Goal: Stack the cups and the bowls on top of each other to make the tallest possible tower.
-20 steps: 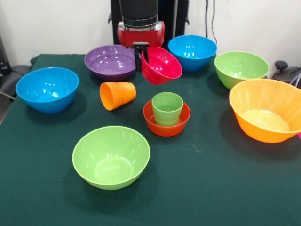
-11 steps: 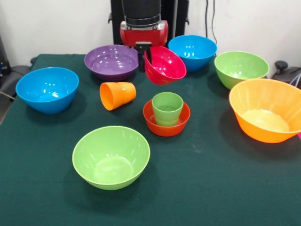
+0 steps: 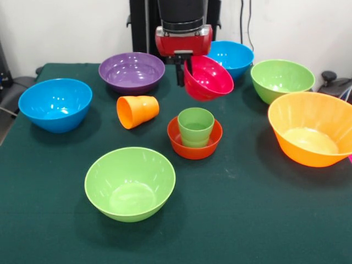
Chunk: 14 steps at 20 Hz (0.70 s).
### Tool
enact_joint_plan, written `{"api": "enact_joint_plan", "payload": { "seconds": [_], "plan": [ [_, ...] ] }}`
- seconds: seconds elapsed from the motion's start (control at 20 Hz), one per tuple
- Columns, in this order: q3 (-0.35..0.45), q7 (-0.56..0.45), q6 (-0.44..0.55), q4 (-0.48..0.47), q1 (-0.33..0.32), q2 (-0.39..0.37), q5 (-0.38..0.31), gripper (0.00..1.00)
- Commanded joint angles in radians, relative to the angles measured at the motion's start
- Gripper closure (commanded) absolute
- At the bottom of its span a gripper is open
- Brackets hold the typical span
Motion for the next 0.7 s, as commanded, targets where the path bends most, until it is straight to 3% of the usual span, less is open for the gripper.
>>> {"api": "enact_joint_plan", "payload": {
  "seconds": [0.05, 0.7],
  "plan": [
    [-0.010, 0.087, 0.108, -0.062, 0.029, 0.032, 0.038, 1.00],
    [-0.015, 0.089, 0.107, -0.046, 0.032, 0.021, 0.044, 1.00]
  ]
}}
